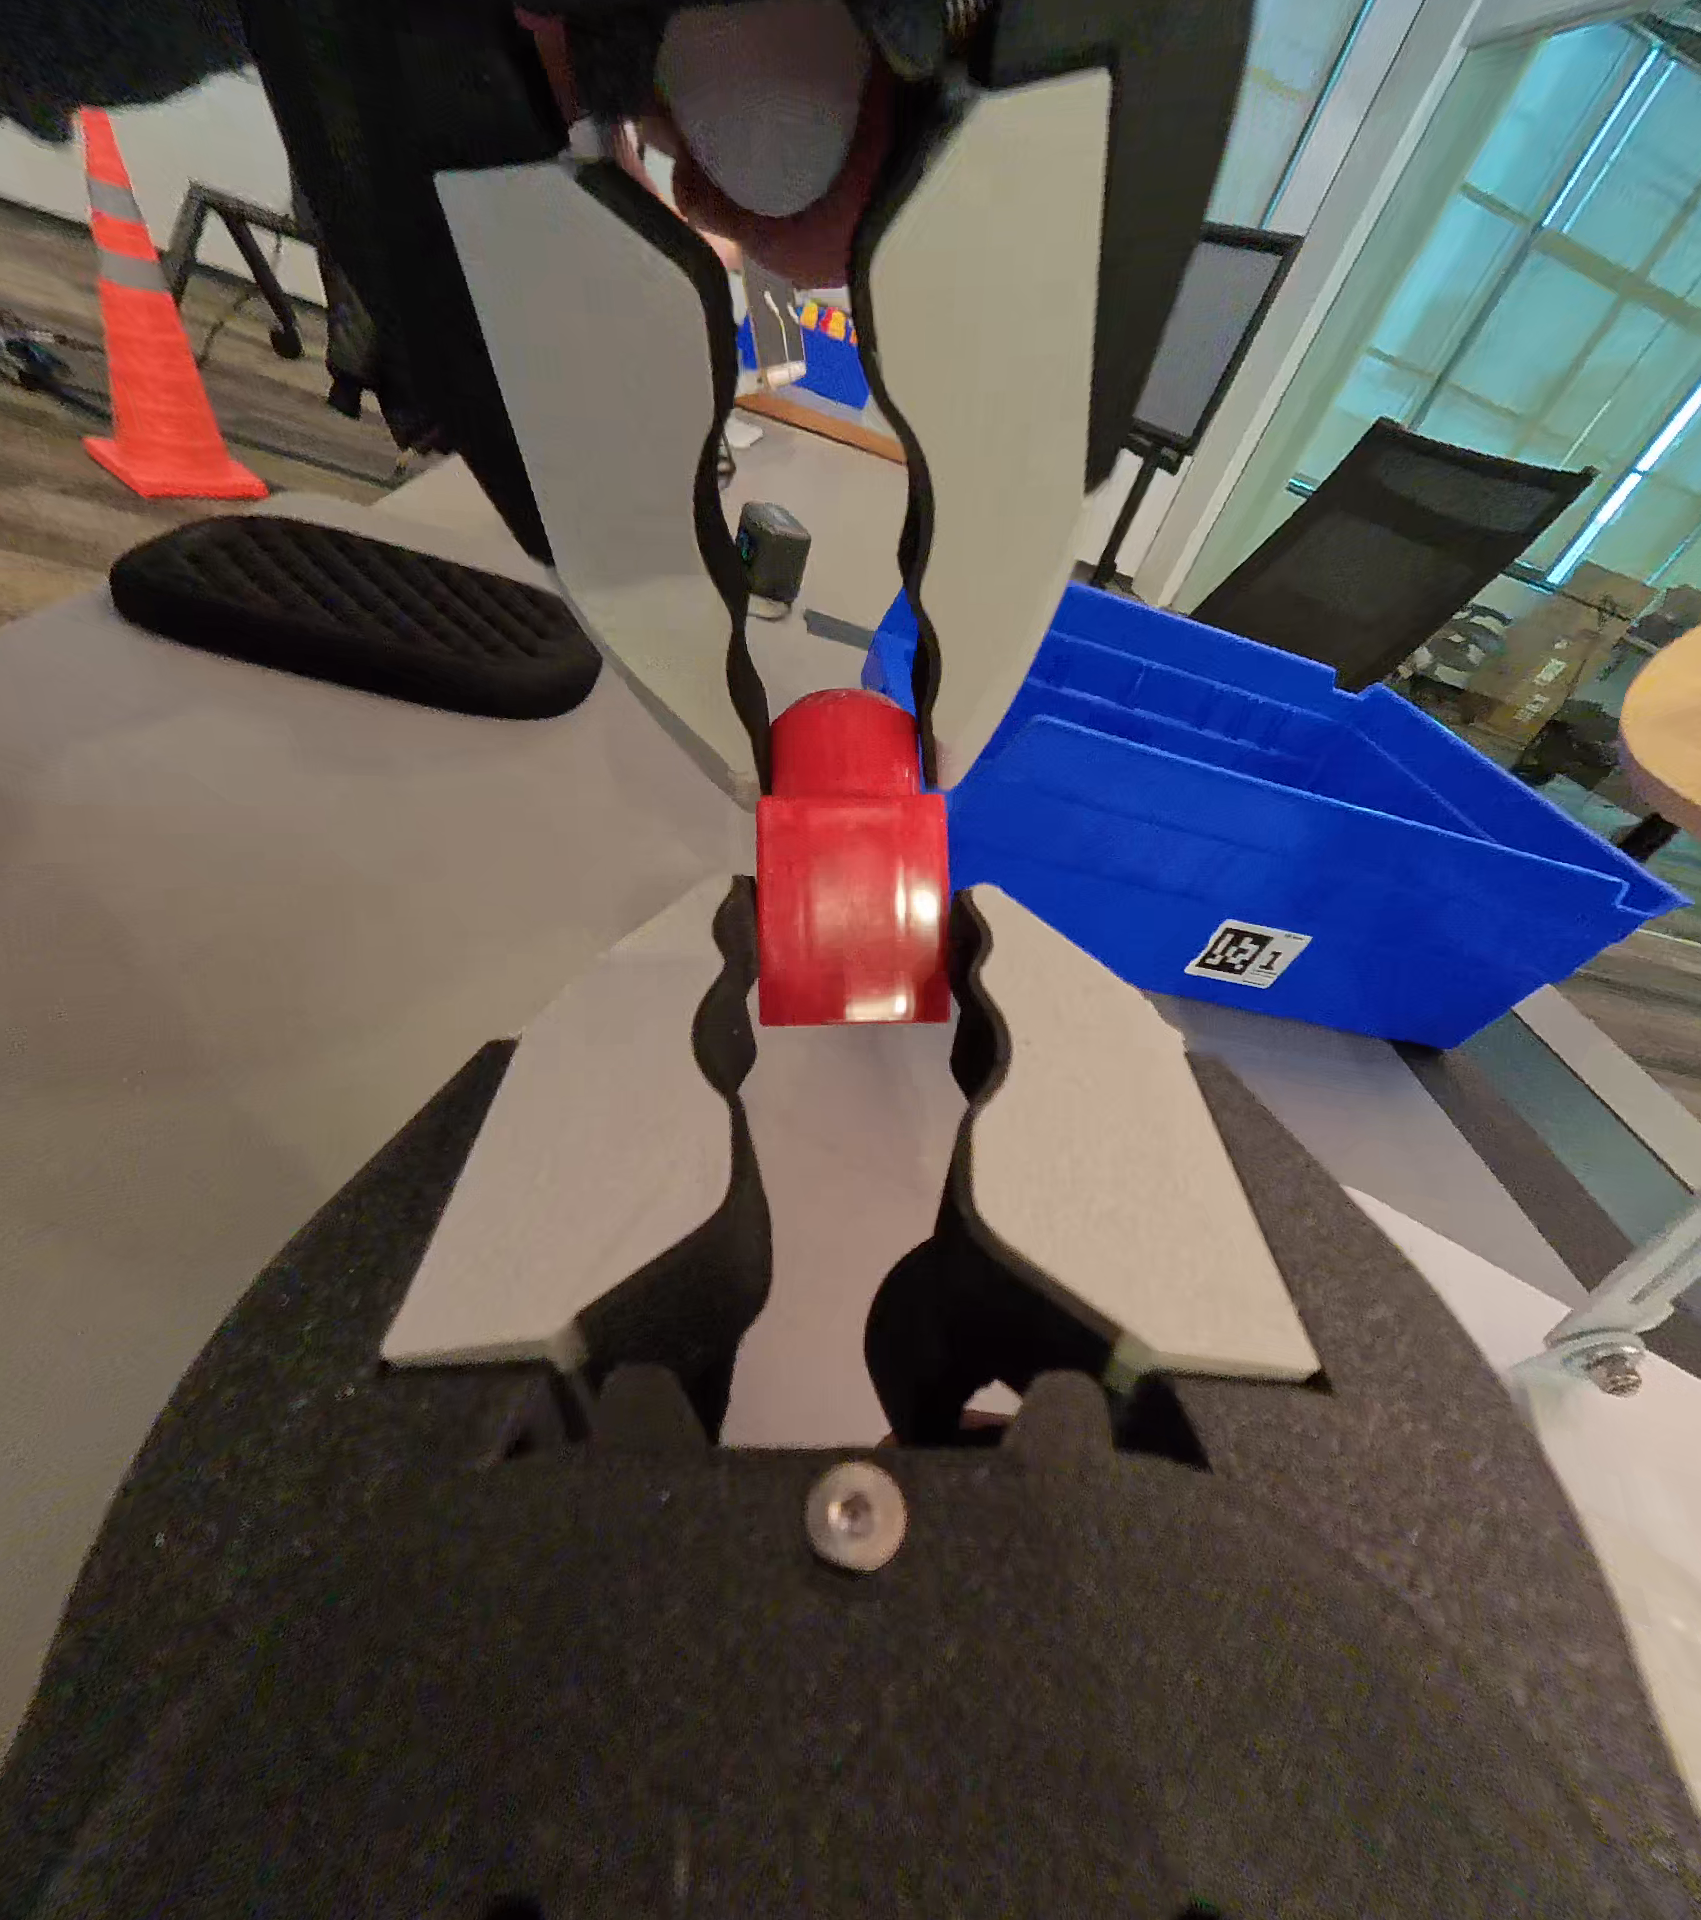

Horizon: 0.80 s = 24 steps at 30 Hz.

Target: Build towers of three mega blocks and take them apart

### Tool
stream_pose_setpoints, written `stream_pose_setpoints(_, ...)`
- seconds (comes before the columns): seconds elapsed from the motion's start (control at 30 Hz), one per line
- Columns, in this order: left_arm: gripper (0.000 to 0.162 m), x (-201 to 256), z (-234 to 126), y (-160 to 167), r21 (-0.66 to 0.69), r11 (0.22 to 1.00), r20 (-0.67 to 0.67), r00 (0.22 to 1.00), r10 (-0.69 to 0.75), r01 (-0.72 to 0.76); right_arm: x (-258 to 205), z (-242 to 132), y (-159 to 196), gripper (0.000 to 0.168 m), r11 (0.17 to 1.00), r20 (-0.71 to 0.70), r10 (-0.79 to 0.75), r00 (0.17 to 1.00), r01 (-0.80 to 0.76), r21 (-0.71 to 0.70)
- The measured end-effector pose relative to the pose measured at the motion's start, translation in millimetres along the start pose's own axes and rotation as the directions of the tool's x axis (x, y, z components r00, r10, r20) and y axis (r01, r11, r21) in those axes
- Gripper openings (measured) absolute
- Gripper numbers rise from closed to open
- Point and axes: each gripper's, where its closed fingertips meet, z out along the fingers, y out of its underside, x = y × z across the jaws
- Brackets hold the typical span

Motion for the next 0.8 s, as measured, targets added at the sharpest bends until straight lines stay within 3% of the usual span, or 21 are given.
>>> stream_pose_setpoints(0.13,0.040,-20,-21,20,0.109,0.984,-0.012,0.990,-0.138,0.138,8,-5,-2,0.034,0.994,0.008,0.098,0.995,-0.098,0.050)
stream_pose_setpoints(0.27,0.049,-81,-20,59,0.288,0.888,-0.014,0.929,-0.371,0.359,16,-10,-6,0.035,0.969,0.040,0.214,0.976,-0.218,0.118)
stream_pose_setpoints(0.43,0.052,-156,49,114,0.299,0.826,0.039,0.858,-0.512,0.478,18,-13,-8,0.035,0.957,0.064,0.245,0.967,-0.252,0.143)
stream_pose_setpoints(0.63,0.054,-210,136,128,0.272,0.856,0.016,0.887,-0.461,0.440,21,-14,-8,0.034,0.944,0.079,0.279,0.957,-0.289,0.157)
stream_pose_setpoints(0.8,0.055,-230,180,130,0.229,0.893,-0.004,0.917,-0.398,0.388,22,-15,-9,0.035,0.940,0.087,0.288,0.954,-0.299,0.163)
